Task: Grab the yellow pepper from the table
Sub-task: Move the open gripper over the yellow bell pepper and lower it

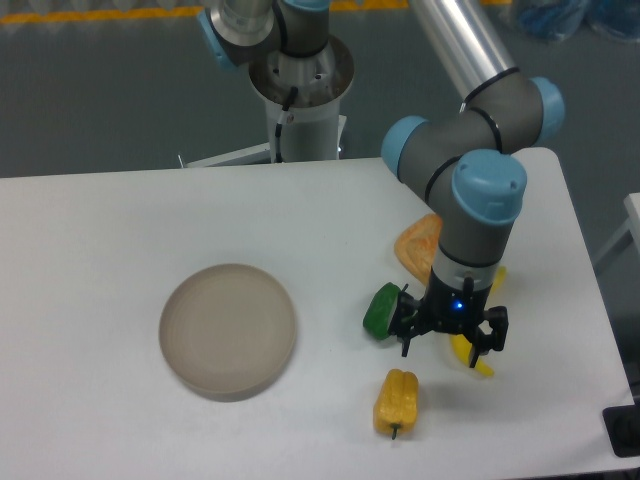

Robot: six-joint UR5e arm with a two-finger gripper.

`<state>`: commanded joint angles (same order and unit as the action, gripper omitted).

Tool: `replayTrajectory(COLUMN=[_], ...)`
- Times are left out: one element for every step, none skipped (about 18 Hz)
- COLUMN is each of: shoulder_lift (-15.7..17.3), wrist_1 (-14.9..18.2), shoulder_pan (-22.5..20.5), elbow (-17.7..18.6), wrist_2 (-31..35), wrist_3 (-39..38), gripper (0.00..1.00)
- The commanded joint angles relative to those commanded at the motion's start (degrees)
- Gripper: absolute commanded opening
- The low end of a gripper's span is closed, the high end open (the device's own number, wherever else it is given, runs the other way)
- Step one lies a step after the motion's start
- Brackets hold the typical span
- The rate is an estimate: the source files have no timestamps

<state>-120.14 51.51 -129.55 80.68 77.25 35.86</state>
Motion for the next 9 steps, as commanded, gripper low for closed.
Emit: replayTrajectory(shoulder_lift=[-0.01,-0.01,-0.18,-0.70,-1.06,-1.50,-1.59,-1.59,-1.59], wrist_1=[-0.09,-0.09,-0.27,-0.62,-0.97,-1.58,-2.89,-4.12,-4.74], shoulder_pan=[0.09,1.05,1.32,1.32,1.49,2.02,2.37,2.37,2.46], elbow=[0.09,0.26,0.52,0.53,0.61,1.22,1.93,2.80,3.25], wrist_2=[0.00,0.00,0.09,0.09,0.09,0.09,0.18,0.61,1.49], wrist_3=[0.00,0.09,0.18,0.18,0.26,0.26,0.44,0.70,1.23], gripper=[1.00,1.00,1.00,1.00,1.00,1.00,1.00,1.00,1.00])
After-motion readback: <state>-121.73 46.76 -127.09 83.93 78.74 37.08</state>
